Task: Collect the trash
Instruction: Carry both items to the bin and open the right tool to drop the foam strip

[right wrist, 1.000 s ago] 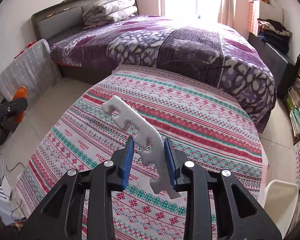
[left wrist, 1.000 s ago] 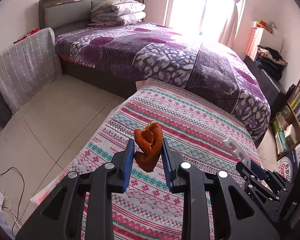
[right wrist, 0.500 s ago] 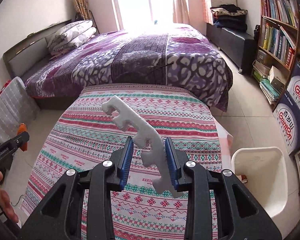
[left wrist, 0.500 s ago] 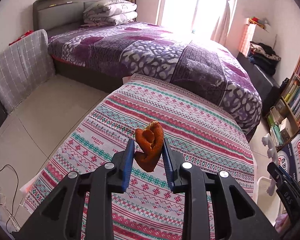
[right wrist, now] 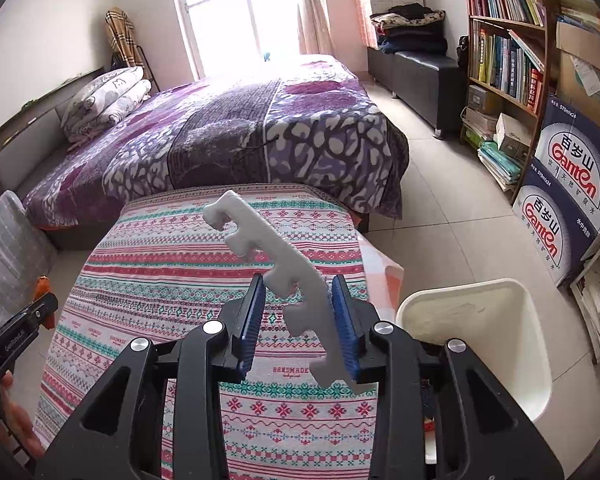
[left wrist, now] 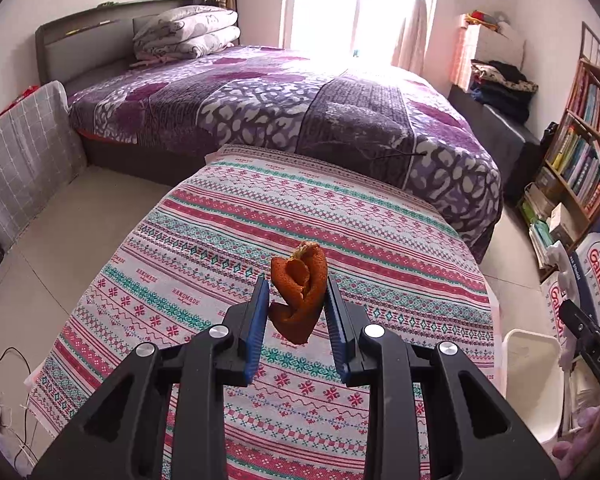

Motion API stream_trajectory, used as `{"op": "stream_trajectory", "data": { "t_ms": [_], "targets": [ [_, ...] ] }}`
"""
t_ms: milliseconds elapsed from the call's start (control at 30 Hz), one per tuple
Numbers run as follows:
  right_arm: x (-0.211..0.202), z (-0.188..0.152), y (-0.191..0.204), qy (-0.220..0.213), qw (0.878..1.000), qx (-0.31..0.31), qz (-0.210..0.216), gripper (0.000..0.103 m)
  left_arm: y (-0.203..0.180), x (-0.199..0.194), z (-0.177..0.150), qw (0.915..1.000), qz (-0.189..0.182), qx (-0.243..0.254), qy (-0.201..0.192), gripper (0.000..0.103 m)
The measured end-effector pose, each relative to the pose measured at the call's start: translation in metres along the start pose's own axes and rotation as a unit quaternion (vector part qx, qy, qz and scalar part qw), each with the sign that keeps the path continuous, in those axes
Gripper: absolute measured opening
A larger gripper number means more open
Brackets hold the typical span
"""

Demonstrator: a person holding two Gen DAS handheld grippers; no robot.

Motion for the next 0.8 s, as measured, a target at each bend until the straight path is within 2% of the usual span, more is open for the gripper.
{"op": "stream_trajectory", "data": {
  "t_ms": [400, 633, 800],
  "targets": [
    [-0.012, 0.000, -0.076, 0.013, 0.997, 0.058, -0.049, 0.034, -0.072, -0.005, -0.015, 0.9981, -0.034, 0.051, -0.004, 0.030],
    [-0.014, -0.012, -0.125, 0.036, 0.990, 0.119, -0.071, 0.035, -0.114, -0.007, -0.028, 0.9948, -0.057, 0.085, 0.000, 0.030],
    [-0.020, -0.017, -0.153, 0.033, 0.985, 0.140, -0.095, 0.037, -0.144, -0.010, -0.040, 0.9909, -0.074, 0.112, 0.000, 0.030]
  ]
}}
Point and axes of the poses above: each gripper's, at about its wrist camera, not at the fingertips, and x roughly the way its jaws point, y to its left, z to its top, the point moved 8 cm from there along x, roughly the way its jaws point, and after that the axes turned 6 degrees about z, right-handed, at the moved point
